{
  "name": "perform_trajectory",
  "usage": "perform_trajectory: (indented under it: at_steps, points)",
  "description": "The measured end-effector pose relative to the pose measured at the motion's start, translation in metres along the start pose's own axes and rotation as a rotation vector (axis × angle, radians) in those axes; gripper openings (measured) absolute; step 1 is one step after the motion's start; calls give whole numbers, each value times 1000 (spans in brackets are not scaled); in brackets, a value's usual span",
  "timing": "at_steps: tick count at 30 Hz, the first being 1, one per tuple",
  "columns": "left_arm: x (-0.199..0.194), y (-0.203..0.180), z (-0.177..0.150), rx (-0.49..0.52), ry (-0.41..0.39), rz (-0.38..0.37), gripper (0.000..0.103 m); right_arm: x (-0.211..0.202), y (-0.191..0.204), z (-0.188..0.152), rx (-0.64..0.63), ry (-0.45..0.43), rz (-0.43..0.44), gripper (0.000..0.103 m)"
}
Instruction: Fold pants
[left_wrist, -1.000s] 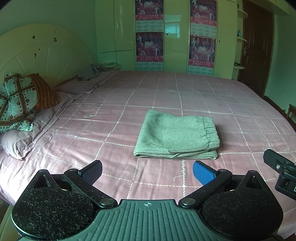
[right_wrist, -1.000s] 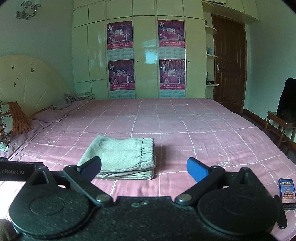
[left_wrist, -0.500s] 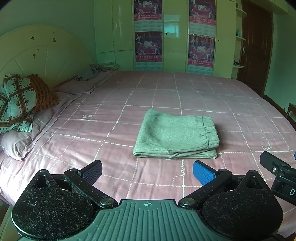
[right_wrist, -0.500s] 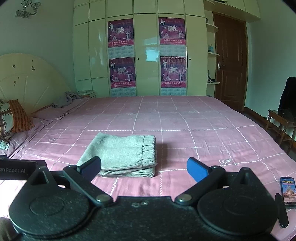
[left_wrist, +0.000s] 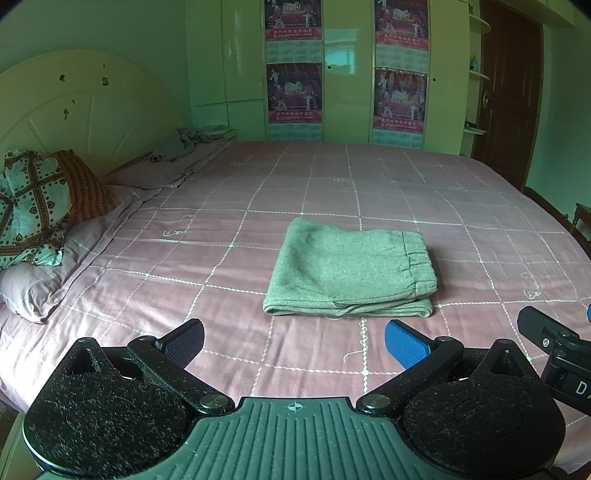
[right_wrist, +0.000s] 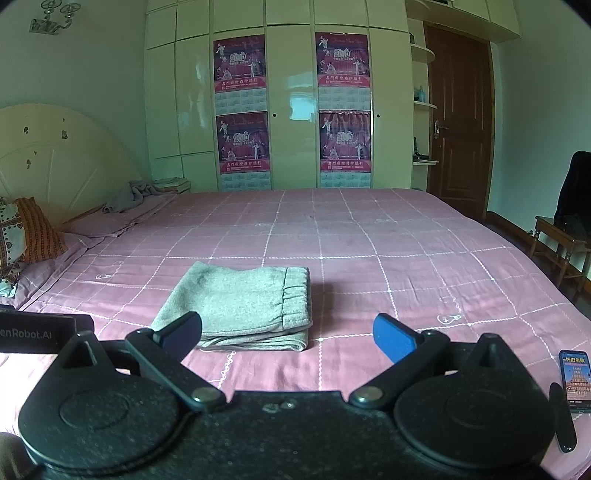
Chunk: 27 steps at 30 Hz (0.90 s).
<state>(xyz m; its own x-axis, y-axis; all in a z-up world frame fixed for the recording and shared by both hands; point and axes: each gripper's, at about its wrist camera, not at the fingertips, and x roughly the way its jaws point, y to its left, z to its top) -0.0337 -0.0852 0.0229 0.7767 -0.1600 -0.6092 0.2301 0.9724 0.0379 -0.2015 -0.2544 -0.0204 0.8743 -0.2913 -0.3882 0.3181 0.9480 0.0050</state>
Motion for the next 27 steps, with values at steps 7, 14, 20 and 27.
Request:
perform_trajectory:
  at_steps: [7,14,20,27]
  points:
    - [3,-2,2,7,0,-1,103,3,-1,-1,1,5,-2,100]
    - [14,-6,6,14,16,-6,103,8,-3,-2,9,16,-9,100]
    - [22,-10,19,27,10,-14,103,16,-6,-4,20,35,-13,100]
    - [39,-10,28,5,-9,-15,103,30,-5,9,10,33,-13,100]
